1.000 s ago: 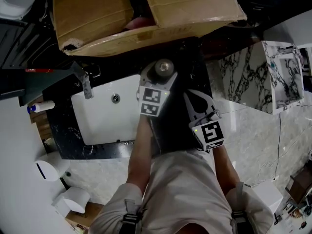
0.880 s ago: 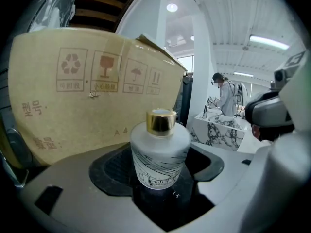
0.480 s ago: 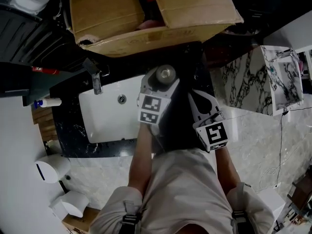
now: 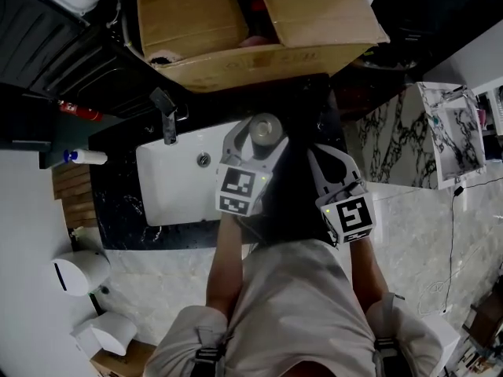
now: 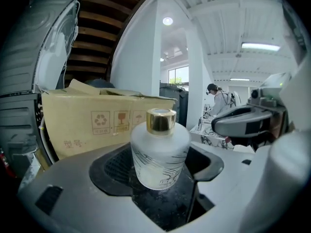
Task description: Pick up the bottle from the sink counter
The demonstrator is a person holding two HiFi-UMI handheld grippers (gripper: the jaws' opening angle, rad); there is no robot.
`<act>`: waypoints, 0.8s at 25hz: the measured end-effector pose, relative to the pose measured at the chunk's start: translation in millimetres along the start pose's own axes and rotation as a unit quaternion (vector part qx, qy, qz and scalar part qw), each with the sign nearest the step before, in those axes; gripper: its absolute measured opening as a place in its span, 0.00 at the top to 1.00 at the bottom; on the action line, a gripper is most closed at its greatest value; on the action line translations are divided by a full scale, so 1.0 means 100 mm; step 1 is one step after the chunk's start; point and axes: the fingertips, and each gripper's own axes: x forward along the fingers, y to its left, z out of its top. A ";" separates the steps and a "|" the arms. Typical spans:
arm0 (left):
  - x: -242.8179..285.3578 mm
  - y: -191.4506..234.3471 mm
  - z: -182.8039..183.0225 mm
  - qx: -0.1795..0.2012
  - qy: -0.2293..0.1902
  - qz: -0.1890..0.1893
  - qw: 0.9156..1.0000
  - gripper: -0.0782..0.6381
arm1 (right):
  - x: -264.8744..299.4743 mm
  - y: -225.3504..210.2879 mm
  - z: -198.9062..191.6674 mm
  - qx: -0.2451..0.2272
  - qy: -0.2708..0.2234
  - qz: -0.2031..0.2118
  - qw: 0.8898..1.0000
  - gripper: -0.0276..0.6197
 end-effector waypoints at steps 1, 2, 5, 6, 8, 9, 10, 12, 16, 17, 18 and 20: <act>-0.06 0.00 0.04 0.001 -0.004 0.001 1.000 0.44 | -0.01 0.03 0.03 -0.001 -0.003 0.000 1.000 0.96; -0.12 -0.01 0.08 0.003 -0.007 0.001 1.000 0.44 | -0.03 0.05 0.07 -0.001 -0.006 0.001 1.000 0.96; -0.28 -0.04 0.20 0.011 -0.017 0.000 1.000 0.44 | -0.09 0.10 0.19 0.003 -0.019 0.001 1.000 0.96; -0.33 -0.06 0.24 0.014 -0.020 -0.002 1.000 0.44 | -0.12 0.11 0.24 0.005 -0.024 0.000 1.000 0.96; -0.44 -0.09 0.32 0.020 -0.027 -0.003 0.999 0.44 | -0.17 0.13 0.34 0.001 -0.039 0.000 0.999 0.96; -0.50 -0.11 0.35 0.022 -0.030 -0.004 0.999 0.44 | -0.19 0.15 0.40 -0.002 -0.045 0.000 0.999 0.96; -0.55 -0.13 0.38 0.023 -0.034 -0.004 0.999 0.44 | -0.22 0.16 0.45 -0.005 -0.051 0.001 0.999 0.96; -0.66 -0.16 0.44 0.024 -0.041 -0.006 0.999 0.44 | -0.27 0.20 0.53 -0.008 -0.058 0.002 0.998 0.96; -0.83 -0.19 0.50 0.022 -0.051 -0.006 0.998 0.44 | -0.33 0.28 0.60 -0.024 -0.053 -0.009 0.998 0.97; -0.85 -0.20 0.50 0.021 -0.052 -0.006 0.998 0.44 | -0.34 0.29 0.60 -0.027 -0.050 -0.013 0.998 0.97; -0.88 -0.20 0.50 0.020 -0.052 -0.007 0.998 0.44 | -0.34 0.30 0.59 -0.028 -0.049 -0.014 0.998 0.97; -0.92 -0.20 0.49 0.017 -0.053 -0.007 0.998 0.44 | -0.35 0.33 0.58 -0.030 -0.050 -0.013 0.998 0.97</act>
